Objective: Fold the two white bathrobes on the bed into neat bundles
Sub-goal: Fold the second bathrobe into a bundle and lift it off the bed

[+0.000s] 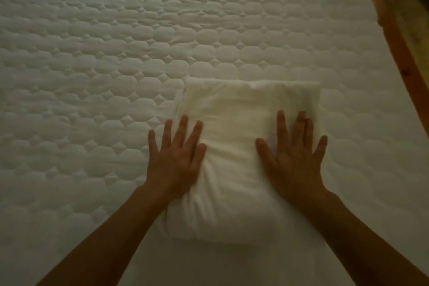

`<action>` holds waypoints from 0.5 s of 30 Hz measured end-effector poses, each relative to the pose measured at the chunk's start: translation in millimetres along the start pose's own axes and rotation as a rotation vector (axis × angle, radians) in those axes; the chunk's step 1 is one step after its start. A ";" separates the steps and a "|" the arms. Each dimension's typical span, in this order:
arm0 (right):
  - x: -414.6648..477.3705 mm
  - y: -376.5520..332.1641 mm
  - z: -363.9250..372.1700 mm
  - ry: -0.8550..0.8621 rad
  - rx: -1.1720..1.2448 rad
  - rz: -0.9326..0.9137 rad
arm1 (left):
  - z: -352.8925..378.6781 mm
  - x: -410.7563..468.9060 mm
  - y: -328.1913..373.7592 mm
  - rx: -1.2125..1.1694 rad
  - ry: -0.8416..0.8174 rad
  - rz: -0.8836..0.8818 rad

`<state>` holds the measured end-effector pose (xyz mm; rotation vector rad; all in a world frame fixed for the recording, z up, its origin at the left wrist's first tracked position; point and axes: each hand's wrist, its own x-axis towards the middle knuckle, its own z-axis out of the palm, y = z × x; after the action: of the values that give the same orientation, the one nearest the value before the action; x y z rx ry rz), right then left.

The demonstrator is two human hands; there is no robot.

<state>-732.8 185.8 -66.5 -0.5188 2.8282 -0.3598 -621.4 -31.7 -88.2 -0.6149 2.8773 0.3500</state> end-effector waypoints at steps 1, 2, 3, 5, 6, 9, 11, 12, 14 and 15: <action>-15.4 -7.4 -3.2 0.025 0.015 -0.049 | -3.5 -10.1 6.1 0.035 0.056 0.007; -32.8 -9.5 -1.3 0.020 0.002 -0.109 | -3.3 -24.1 8.1 0.046 0.097 0.049; -48.9 -6.3 4.6 -0.007 -0.037 -0.157 | 1.1 -38.5 6.3 0.042 0.106 0.109; -69.3 18.1 20.4 -0.081 -0.092 -0.169 | 21.1 -57.2 -10.9 0.000 0.040 0.220; -77.2 30.3 25.6 -0.119 -0.104 -0.140 | 29.7 -63.7 -22.3 0.005 0.018 0.246; -77.4 46.7 26.7 -0.163 -0.049 -0.005 | 36.4 -65.1 -33.8 0.030 0.014 0.217; -74.2 34.1 16.4 -0.159 -0.071 0.022 | 23.0 -61.6 -14.3 0.049 0.059 0.172; -69.1 22.3 11.9 -0.109 -0.062 0.003 | 14.3 -59.3 -0.1 0.037 0.113 0.150; -46.3 -10.7 4.9 0.045 0.018 -0.131 | -4.6 -36.6 31.5 -0.058 0.230 0.161; -29.4 -26.4 5.0 0.096 0.055 -0.219 | -11.2 -14.5 45.0 -0.092 0.254 0.201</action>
<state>-696.4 171.9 -58.2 -0.8237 2.8491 -0.5147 -628.7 10.7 -65.7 -0.4112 3.1929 0.4653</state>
